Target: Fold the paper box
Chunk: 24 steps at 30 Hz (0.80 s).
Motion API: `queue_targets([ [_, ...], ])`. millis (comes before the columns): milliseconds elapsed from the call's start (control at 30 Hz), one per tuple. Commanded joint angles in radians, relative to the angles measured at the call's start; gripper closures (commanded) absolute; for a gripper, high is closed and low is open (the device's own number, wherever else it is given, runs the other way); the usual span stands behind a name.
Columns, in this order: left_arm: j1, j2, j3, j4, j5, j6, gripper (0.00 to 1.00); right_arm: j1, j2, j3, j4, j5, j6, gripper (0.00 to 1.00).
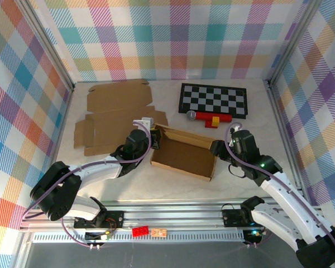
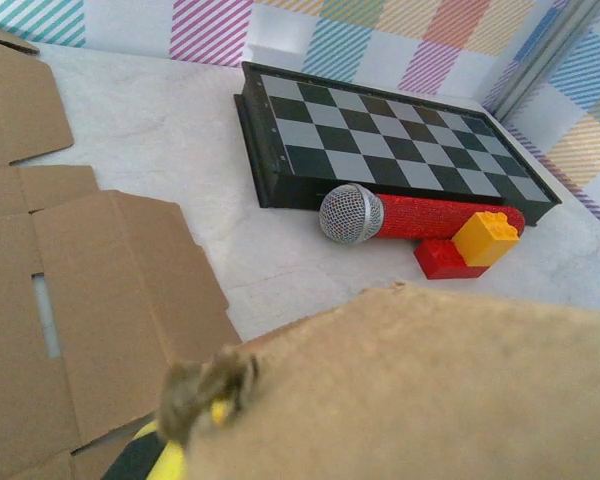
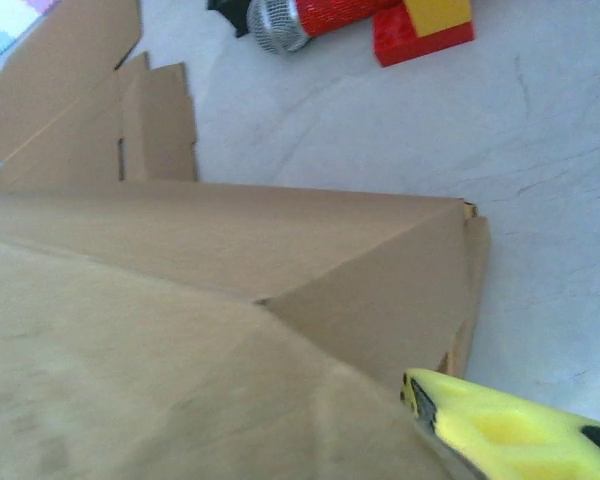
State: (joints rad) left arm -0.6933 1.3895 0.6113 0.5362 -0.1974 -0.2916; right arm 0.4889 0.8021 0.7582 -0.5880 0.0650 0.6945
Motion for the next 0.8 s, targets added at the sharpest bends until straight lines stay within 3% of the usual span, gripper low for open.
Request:
queue_targets([
  [0,-0.016,-0.007,-0.006,-0.057,-0.005,0.005,0.93,0.008,-0.003,0.116,-0.126,-0.109,0.035,0.41],
  [133,-0.017,-0.004,0.005,-0.071,-0.005,0.010,0.93,0.007,0.005,0.221,-0.196,-0.146,0.021,0.32],
  [333,-0.017,0.006,0.018,-0.085,-0.007,0.009,0.93,0.006,0.042,0.349,-0.275,-0.152,0.017,0.30],
  [600,-0.017,0.017,0.037,-0.097,-0.005,0.008,0.94,-0.029,0.119,0.594,-0.430,0.218,0.079,0.27],
  [667,-0.017,0.023,0.045,-0.103,-0.003,0.008,0.94,-0.086,0.173,0.644,-0.469,0.194,0.099,0.27],
  [767,-0.016,0.029,0.059,-0.115,-0.001,0.008,0.94,-0.208,0.275,0.664,-0.558,0.028,0.169,0.27],
])
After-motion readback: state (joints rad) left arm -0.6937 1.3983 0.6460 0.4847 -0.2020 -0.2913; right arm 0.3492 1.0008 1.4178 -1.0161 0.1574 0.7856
